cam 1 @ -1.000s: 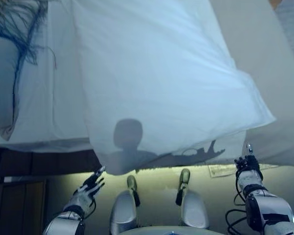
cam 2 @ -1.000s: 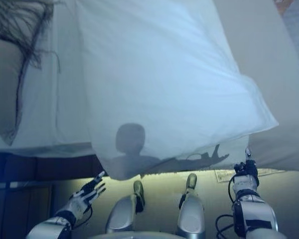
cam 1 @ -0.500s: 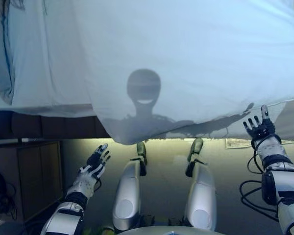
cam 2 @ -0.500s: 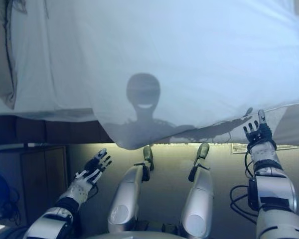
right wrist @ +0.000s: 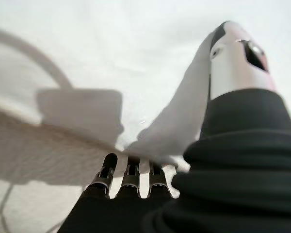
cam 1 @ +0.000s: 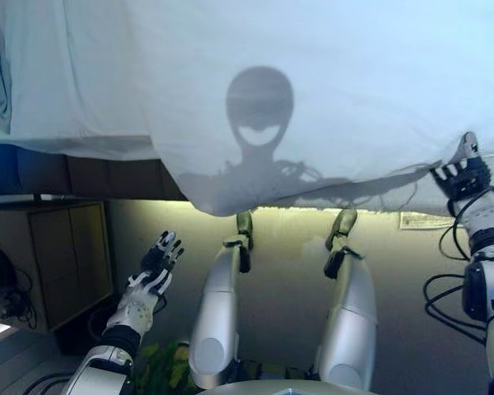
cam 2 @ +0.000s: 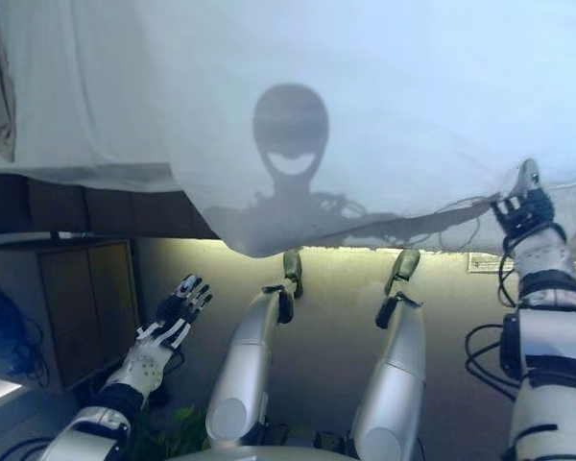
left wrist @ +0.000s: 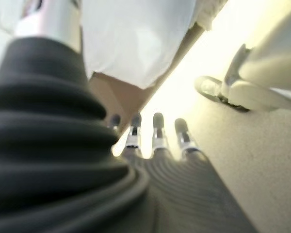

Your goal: Make the bed neatly

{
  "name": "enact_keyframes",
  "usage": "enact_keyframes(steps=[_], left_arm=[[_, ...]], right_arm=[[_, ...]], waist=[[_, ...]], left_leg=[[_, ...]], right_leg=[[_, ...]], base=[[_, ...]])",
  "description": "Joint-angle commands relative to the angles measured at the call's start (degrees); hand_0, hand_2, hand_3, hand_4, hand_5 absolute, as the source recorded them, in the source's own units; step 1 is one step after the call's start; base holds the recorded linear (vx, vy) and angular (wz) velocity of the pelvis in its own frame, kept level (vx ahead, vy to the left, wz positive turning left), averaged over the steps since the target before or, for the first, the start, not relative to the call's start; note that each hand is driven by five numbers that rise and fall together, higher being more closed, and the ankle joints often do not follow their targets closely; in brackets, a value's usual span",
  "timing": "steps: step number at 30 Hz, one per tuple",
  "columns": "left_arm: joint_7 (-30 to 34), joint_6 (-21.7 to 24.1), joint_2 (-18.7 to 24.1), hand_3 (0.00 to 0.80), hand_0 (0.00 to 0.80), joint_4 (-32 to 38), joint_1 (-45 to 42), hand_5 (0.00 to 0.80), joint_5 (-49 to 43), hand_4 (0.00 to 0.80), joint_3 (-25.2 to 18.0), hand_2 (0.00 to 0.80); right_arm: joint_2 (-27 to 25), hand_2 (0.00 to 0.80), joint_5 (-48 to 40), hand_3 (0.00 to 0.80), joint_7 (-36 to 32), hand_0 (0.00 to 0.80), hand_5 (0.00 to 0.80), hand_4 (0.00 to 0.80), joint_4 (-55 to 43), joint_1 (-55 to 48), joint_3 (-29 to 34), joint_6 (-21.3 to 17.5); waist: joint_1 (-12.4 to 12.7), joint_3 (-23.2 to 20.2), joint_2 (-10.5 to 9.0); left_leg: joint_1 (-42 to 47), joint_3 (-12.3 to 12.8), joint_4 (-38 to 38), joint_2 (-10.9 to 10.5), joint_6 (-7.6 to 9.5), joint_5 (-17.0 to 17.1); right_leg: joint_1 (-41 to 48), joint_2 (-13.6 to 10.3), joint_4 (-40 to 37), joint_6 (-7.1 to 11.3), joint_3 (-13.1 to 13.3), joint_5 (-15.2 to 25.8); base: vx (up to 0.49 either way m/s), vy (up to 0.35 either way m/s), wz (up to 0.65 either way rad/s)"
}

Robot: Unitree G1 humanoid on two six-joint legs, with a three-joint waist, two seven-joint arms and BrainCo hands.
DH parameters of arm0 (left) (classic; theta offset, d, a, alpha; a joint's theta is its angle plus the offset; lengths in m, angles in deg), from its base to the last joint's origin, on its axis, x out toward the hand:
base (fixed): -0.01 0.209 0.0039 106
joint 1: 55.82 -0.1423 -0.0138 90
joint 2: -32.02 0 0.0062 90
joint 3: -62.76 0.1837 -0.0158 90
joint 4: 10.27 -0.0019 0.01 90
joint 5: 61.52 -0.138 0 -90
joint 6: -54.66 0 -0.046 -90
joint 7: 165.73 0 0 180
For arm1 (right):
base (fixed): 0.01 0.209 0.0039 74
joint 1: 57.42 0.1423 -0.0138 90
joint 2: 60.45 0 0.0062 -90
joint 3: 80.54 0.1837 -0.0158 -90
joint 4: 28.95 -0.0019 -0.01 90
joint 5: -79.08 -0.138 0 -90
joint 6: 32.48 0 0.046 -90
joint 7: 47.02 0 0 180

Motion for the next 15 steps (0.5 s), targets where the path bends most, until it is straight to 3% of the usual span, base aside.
enact_keyframes(steps=[1, 7, 8, 10, 15], left_arm=[[1.76, 2.08, 1.17, 0.000, 0.000, 1.27, -6.08, 0.000, 2.60, 0.000, 0.45, 0.000], [3.24, 1.69, 1.27, 0.000, 0.000, 2.51, -8.36, 0.000, 3.05, 0.000, -0.08, 0.000], [3.57, 1.55, 1.24, 0.000, 0.000, 2.58, -8.66, 0.000, 2.98, 0.000, -0.26, 0.000], [3.91, 1.46, 1.24, 0.000, 0.000, 2.88, -9.15, 0.000, 3.14, 0.000, -0.43, 0.000], [4.53, 0.49, 1.52, 0.000, 0.000, 2.76, -9.61, 0.000, 2.75, 0.000, -1.04, 0.000]], right_arm=[[-5.38, 0.000, 1.21, 0.000, -1.50, 0.000, 0.000, 0.000, -3.79, 3.62, -3.63, -1.59], [-6.99, 0.000, 3.13, 0.000, -3.08, 0.000, 0.000, 0.000, -5.14, 5.76, -5.25, -3.08], [-7.38, 0.107, 3.60, 0.107, -3.40, 0.107, 0.107, 0.107, -5.29, 5.68, -5.18, -3.34], [-7.96, 0.791, 5.38, 0.791, -3.02, 0.791, 0.791, 0.791, -5.73, 5.37, -4.78, -4.56], [-9.44, 0.800, 9.02, 0.800, -2.14, 0.800, 0.800, 0.800, -4.93, 5.10, -4.46, -3.80]], waist=[[-0.03, 0.24, 2.70], [0.20, 0.24, 2.64], [0.14, 0.24, 2.60], [0.02, 0.24, 2.51], [-0.08, 0.24, 2.25]], left_leg=[[-2.22, -2.17, -2.42, -1.12, 0.64, 2.77], [-0.96, -2.11, -3.15, -0.72, 0.27, 3.45], [-0.24, -1.98, -3.57, -0.74, 0.23, 3.55], [1.16, -1.79, -4.23, -0.84, 0.14, 3.64], [4.43, -1.32, -5.30, -1.13, 0.00, 3.66]], right_leg=[[-0.89, 0.64, 9.09, 1.33, -0.13, -8.07], [0.03, 0.71, 9.46, 1.20, -0.38, -8.33], [0.68, 0.75, 9.17, 1.22, -0.51, -8.29], [2.00, 0.81, 8.62, 1.23, -0.76, -8.20], [5.42, 0.71, 7.27, 1.32, -1.35, -7.92]], base=[[-0.022, 0.020, 0.04], [-0.012, 0.034, 0.00], [0.003, 0.077, -0.01], [0.001, 0.076, -0.02], [-0.009, 0.048, -0.04]])
